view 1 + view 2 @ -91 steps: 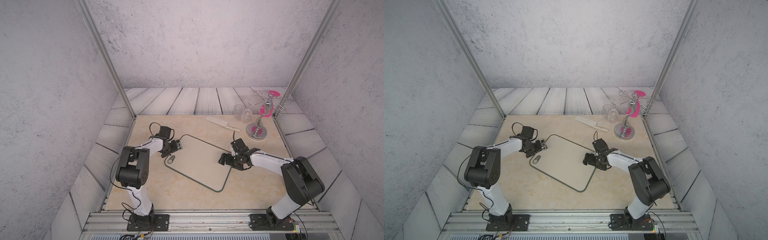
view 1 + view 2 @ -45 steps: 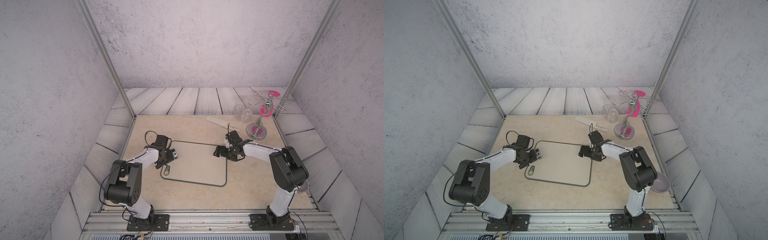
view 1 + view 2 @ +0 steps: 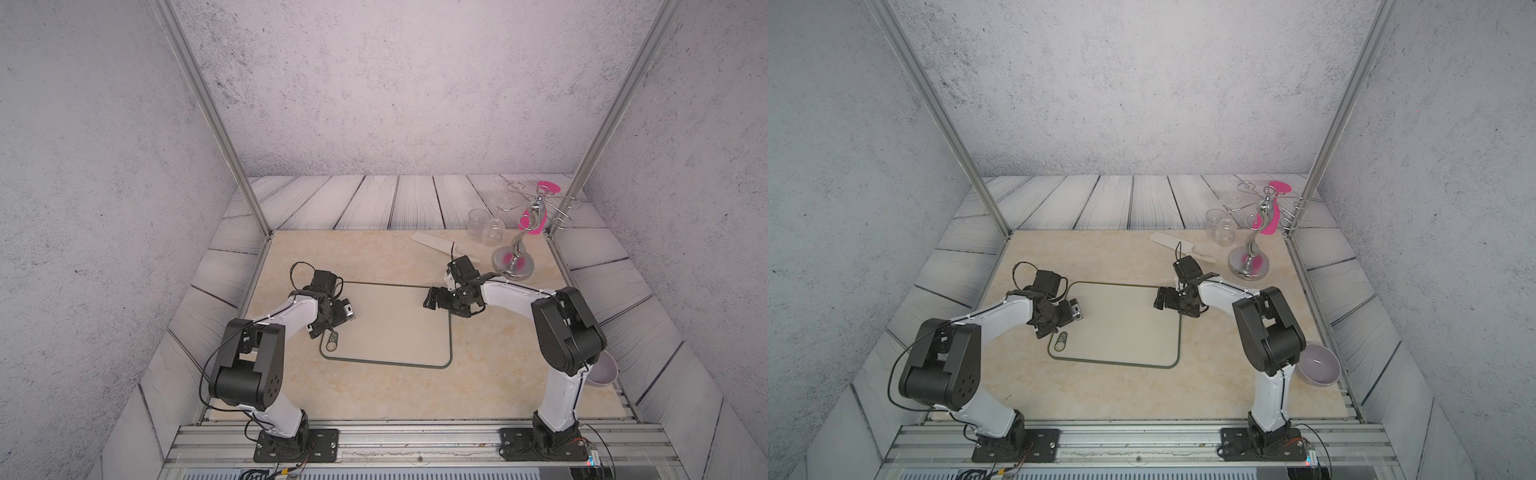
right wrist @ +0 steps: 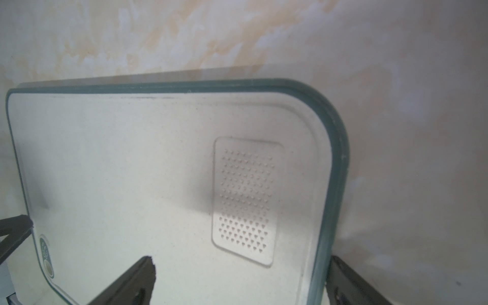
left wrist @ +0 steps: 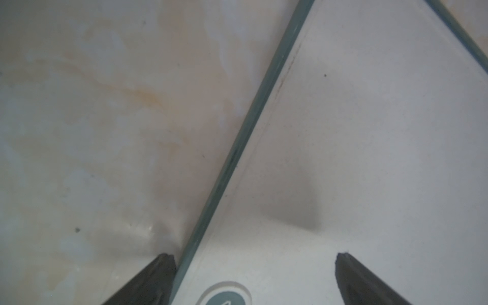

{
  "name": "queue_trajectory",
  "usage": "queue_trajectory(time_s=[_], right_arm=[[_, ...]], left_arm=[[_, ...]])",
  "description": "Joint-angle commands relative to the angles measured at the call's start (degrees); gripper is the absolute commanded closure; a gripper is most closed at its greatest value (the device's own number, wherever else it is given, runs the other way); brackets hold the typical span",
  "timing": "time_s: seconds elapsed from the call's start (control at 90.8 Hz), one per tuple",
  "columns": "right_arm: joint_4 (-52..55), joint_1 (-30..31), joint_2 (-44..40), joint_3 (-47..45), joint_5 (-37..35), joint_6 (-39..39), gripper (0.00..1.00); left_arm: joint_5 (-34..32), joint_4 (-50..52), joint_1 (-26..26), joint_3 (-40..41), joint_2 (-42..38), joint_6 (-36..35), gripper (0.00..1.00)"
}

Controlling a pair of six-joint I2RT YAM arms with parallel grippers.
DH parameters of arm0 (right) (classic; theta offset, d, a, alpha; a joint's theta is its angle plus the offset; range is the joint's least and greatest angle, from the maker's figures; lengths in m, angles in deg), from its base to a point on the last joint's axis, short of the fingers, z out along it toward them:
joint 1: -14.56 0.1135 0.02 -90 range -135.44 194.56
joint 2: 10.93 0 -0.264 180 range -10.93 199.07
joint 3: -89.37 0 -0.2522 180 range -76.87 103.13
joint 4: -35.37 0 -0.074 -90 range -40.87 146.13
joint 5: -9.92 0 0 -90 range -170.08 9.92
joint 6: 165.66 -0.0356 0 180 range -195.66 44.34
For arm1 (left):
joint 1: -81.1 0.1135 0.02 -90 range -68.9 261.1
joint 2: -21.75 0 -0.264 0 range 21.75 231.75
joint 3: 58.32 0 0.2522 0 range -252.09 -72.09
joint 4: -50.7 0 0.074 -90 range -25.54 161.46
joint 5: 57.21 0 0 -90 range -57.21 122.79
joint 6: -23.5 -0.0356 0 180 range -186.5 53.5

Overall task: Align the knife with the edge of the cutting board
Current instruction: Adjust the work surface at the center of the board.

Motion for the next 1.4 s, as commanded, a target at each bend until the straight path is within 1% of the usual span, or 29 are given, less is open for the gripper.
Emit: queue_trajectory(time_s=[0.0, 0.341, 0.561, 0.715, 0.892, 1.09, 1.255, 1.387], right_arm=[[0.58, 1.63, 2.65, 2.45, 5.72, 1.85, 0.01], [3.64, 1.67, 5.44, 7.41, 5.00, 4.06, 0.01], [4.07, 1.67, 5.62, 7.70, 4.22, 4.61, 0.01], [4.50, 1.61, 4.61, 7.25, 3.04, 4.77, 0.01], [4.85, 1.40, -0.43, 5.66, -2.43, 5.75, 0.01], [4.48, 1.07, -6.84, 5.16, -11.46, 9.49, 0.01], [-2.72, 1.01, -10.89, 1.65, -22.83, 16.35, 0.01], [-4.36, 0.36, -8.64, 3.61, -29.05, 22.99, 0.01]], left_arm=[[3.79, -0.45, -1.17, -0.88, 0.59, 0.53, 0.00], [3.19, 0.15, -1.17, 1.24, -2.56, 1.94, 0.00], [3.12, 0.46, -1.18, 1.12, -2.44, 1.84, 0.00], [1.83, 1.08, -1.17, 0.62, -2.80, 1.11, 0.00], [-2.21, 3.99, -1.09, -2.21, -4.04, -0.78, 0.00], [-7.00, 7.75, -1.08, -6.90, -6.90, -2.78, 0.00], [-7.42, 10.02, -1.38, -9.46, -10.68, -2.98, 0.00], [-6.76, 10.14, -2.65, -9.18, -15.01, -3.07, 0.00]])
